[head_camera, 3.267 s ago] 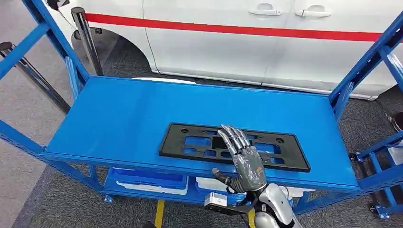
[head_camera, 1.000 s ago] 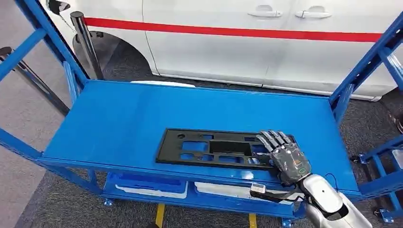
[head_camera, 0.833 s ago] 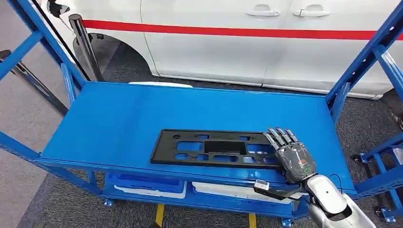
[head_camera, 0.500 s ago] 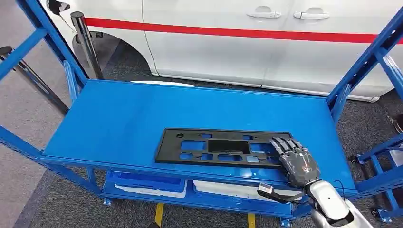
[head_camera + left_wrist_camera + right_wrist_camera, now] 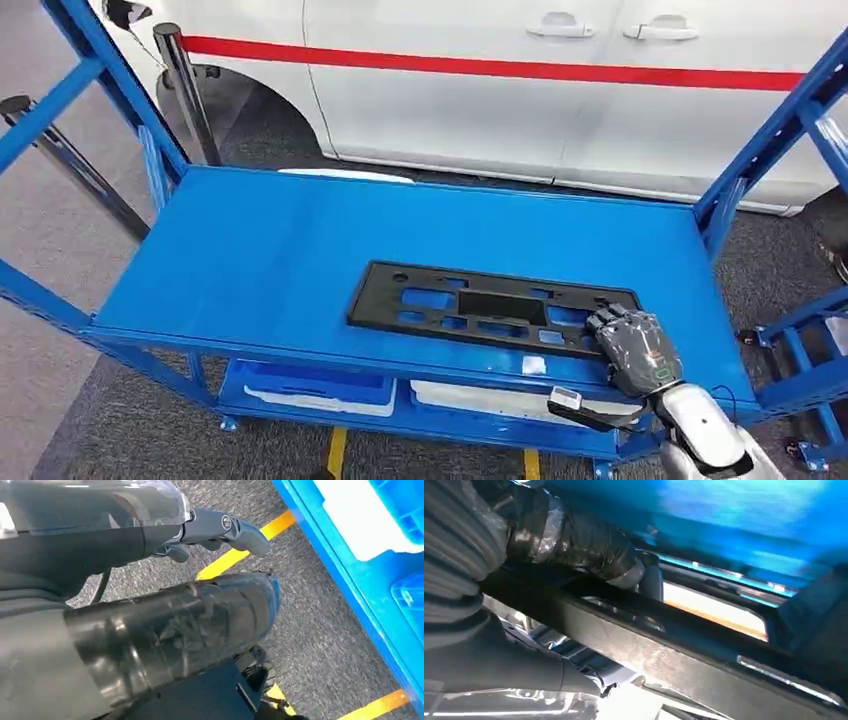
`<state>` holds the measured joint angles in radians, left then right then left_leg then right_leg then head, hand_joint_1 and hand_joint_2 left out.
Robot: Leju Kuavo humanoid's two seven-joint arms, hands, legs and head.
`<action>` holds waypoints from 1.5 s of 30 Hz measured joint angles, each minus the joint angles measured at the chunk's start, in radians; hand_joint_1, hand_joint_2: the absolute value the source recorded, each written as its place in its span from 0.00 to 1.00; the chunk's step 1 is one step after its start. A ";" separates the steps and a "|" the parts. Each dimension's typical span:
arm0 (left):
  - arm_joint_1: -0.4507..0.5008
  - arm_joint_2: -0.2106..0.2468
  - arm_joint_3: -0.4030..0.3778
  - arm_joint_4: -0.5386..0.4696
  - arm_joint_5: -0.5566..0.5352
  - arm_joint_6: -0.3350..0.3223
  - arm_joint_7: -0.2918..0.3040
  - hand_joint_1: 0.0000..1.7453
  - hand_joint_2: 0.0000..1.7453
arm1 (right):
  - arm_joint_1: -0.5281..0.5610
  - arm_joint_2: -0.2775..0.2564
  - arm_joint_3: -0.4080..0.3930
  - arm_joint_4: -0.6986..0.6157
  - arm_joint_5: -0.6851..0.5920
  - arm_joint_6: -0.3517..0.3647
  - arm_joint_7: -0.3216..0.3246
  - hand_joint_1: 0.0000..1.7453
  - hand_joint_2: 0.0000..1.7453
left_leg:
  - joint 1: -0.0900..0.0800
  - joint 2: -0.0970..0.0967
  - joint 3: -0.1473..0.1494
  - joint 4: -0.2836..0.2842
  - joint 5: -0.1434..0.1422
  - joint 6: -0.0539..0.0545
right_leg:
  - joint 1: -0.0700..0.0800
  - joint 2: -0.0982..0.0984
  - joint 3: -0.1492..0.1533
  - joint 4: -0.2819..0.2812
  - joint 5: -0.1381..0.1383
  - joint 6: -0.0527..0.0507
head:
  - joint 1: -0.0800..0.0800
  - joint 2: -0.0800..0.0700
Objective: Take the parts from the cabinet and place them on the table.
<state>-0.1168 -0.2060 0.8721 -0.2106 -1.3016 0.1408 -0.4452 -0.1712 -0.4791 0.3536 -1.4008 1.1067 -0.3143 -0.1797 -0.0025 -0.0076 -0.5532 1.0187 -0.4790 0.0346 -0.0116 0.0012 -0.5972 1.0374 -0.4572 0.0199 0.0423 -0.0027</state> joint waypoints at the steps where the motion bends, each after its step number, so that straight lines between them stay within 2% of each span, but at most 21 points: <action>1: 0.000 0.000 0.000 0.000 0.000 0.000 0.000 0.00 0.00 | 0.000 0.000 0.000 -0.001 0.000 0.000 -0.001 1.00 1.00 | 0.002 0.000 0.002 -0.002 0.001 -0.004 | 0.002 0.000 0.000 0.000 0.000 -0.004 | 0.000 0.000; 4: -0.002 0.000 0.000 0.000 0.000 0.000 0.000 0.00 0.00 | -0.005 0.002 -0.001 -0.002 -0.005 0.002 -0.009 1.00 1.00 | 0.004 0.002 -0.019 0.054 -0.047 -0.020 | -0.009 -0.004 0.008 -0.014 0.007 -0.026 | -0.002 0.000; 6: -0.003 0.000 -0.001 0.000 0.000 0.000 0.000 0.00 0.00 | -0.005 0.005 0.000 -0.002 -0.011 0.003 -0.010 1.00 1.00 | 0.007 0.002 -0.094 0.215 -0.130 -0.025 | -0.007 -0.006 0.005 -0.014 0.008 -0.030 | -0.002 0.000; 8: 0.001 0.000 -0.001 0.000 0.000 0.000 0.002 0.00 0.00 | -0.003 0.005 -0.001 -0.002 -0.021 0.001 -0.010 1.00 1.00 | 0.007 0.002 -0.143 0.316 -0.150 -0.027 | -0.006 -0.007 0.003 -0.013 0.008 -0.031 | -0.002 0.000; 10: 0.004 0.000 -0.001 0.000 0.000 0.001 0.002 0.00 0.00 | 0.002 0.005 -0.006 -0.002 -0.037 -0.008 -0.013 1.00 1.00 | 0.007 0.002 -0.106 0.238 -0.088 -0.026 | -0.006 -0.007 0.006 -0.012 0.008 -0.031 | -0.002 0.000; 12: 0.003 0.000 -0.001 0.000 0.002 0.003 0.001 0.00 0.00 | 0.008 0.005 -0.013 -0.005 -0.050 -0.024 -0.020 1.00 1.00 | 0.008 0.002 -0.017 0.056 0.002 -0.018 | -0.006 -0.006 0.008 -0.009 0.007 -0.027 | -0.002 0.000; 13: 0.002 0.000 -0.001 0.000 0.002 0.004 0.001 0.00 0.00 | 0.015 0.005 -0.019 -0.010 -0.054 -0.032 -0.022 1.00 1.00 | 0.006 0.001 0.004 0.008 -0.010 -0.014 | -0.002 -0.006 0.006 -0.009 0.007 -0.023 | -0.002 0.000; 16: 0.005 0.000 -0.001 0.000 0.005 0.009 0.001 0.00 0.00 | 0.041 0.010 -0.033 -0.031 -0.057 -0.055 -0.027 1.00 1.00 | 0.001 0.001 -0.002 0.004 -0.002 -0.006 | -0.002 -0.005 -0.001 -0.010 0.014 -0.004 | -0.001 0.000; 18: 0.007 0.000 -0.001 0.000 0.009 0.012 0.001 0.00 0.00 | 0.065 0.021 -0.042 -0.057 -0.058 -0.092 -0.032 1.00 1.00 | 0.008 0.003 0.004 -0.014 0.012 0.015 | -0.008 -0.005 -0.004 -0.003 0.007 0.008 | -0.001 0.000; 21: 0.007 0.000 -0.001 0.000 0.020 0.020 0.000 0.00 0.00 | 0.127 0.084 -0.063 -0.136 -0.022 -0.244 -0.047 1.00 1.00 | 0.005 0.002 0.000 -0.015 0.015 0.025 | -0.009 -0.002 -0.085 0.178 -0.104 0.014 | 0.001 0.000; 23: 0.011 0.000 0.000 0.000 0.021 0.028 0.000 0.00 0.00 | 0.168 0.139 -0.062 -0.201 0.010 -0.337 -0.051 1.00 1.00 | 0.004 0.003 -0.001 -0.014 0.013 0.024 | -0.010 -0.002 -0.141 0.293 -0.137 0.017 | 0.001 0.000; 25: 0.012 0.000 0.000 0.000 0.022 0.030 0.000 0.00 0.00 | 0.193 0.185 -0.054 -0.251 0.024 -0.369 -0.056 1.00 1.00 | 0.004 0.003 0.001 -0.011 0.009 0.021 | -0.013 -0.003 -0.112 0.235 -0.084 0.018 | 0.001 0.000; 27: 0.012 -0.003 0.000 0.000 0.022 0.030 0.000 0.00 0.00 | 0.201 0.204 -0.057 -0.283 0.025 -0.372 -0.055 1.00 1.00 | 0.006 0.001 0.004 -0.001 0.000 0.015 | -0.014 -0.004 -0.021 0.057 0.003 0.015 | 0.001 0.000; 28: 0.013 -0.003 0.000 0.000 0.022 0.030 0.000 0.00 0.00 | 0.202 0.212 -0.057 -0.295 0.025 -0.373 -0.054 1.00 1.00 | 0.005 0.001 0.003 0.001 -0.004 0.010 | -0.012 -0.004 0.003 0.014 -0.013 0.009 | 0.001 0.000; 34: 0.013 -0.003 0.000 0.000 0.026 0.034 -0.001 0.00 0.00 | 0.243 0.273 -0.063 -0.364 0.030 -0.375 -0.115 1.00 1.00 | 0.006 0.002 -0.006 0.029 -0.035 -0.025 | -0.010 -0.001 0.003 -0.004 -0.002 -0.027 | 0.000 0.000; 37: 0.015 -0.003 0.002 0.000 0.032 0.038 -0.002 0.00 0.00 | 0.279 0.359 -0.065 -0.423 0.102 -0.375 -0.176 1.00 1.00 | 0.007 0.002 -0.105 0.250 -0.153 -0.035 | -0.006 -0.002 0.002 -0.004 -0.005 -0.037 | 0.000 0.000; 39: 0.019 -0.003 0.003 0.000 0.033 0.037 -0.007 0.00 0.00 | 0.307 0.410 -0.066 -0.455 0.166 -0.375 -0.203 1.00 1.00 | 0.008 0.002 -0.142 0.324 -0.158 -0.037 | -0.004 -0.002 0.004 -0.003 -0.006 -0.039 | 0.000 0.000; 41: 0.022 -0.003 0.003 0.000 0.035 0.034 -0.013 0.00 0.00 | 0.331 0.444 -0.066 -0.480 0.209 -0.375 -0.212 1.00 1.00 | 0.008 0.002 -0.099 0.223 -0.083 -0.033 | -0.003 -0.001 0.008 -0.002 -0.008 -0.039 | 0.000 0.000; 43: 0.022 -0.002 0.004 0.000 0.039 0.028 -0.021 0.00 0.00 | 0.347 0.474 -0.067 -0.505 0.241 -0.375 -0.216 1.00 1.00 | 0.008 0.002 -0.012 0.036 0.003 -0.024 | -0.002 0.002 0.012 -0.001 -0.011 -0.035 | -0.001 0.000; 44: 0.022 -0.002 0.005 0.000 0.040 0.022 -0.026 0.00 0.00 | 0.353 0.488 -0.067 -0.514 0.257 -0.375 -0.215 1.00 1.00 | 0.001 0.001 -0.001 0.002 -0.011 -0.021 | 0.006 0.003 0.010 0.003 -0.013 -0.030 | 0.000 0.000; 45: 0.022 -0.002 0.005 0.000 0.041 0.015 -0.032 0.00 1.00 | 0.356 0.497 -0.066 -0.521 0.272 -0.375 -0.208 1.00 1.00 | 0.001 0.001 -0.001 0.004 -0.007 -0.017 | 0.004 0.004 0.007 0.001 -0.011 -0.025 | 0.000 0.000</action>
<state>-0.0947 -0.2083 0.8770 -0.2106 -1.2604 0.1561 -0.4776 0.1850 0.0182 0.2873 -1.9215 1.3785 -0.6897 -0.3873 -0.0011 -0.0068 -0.5545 1.0226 -0.4864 0.0173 -0.0078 0.0051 -0.5898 1.0384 -0.4678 -0.0054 0.0420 -0.0027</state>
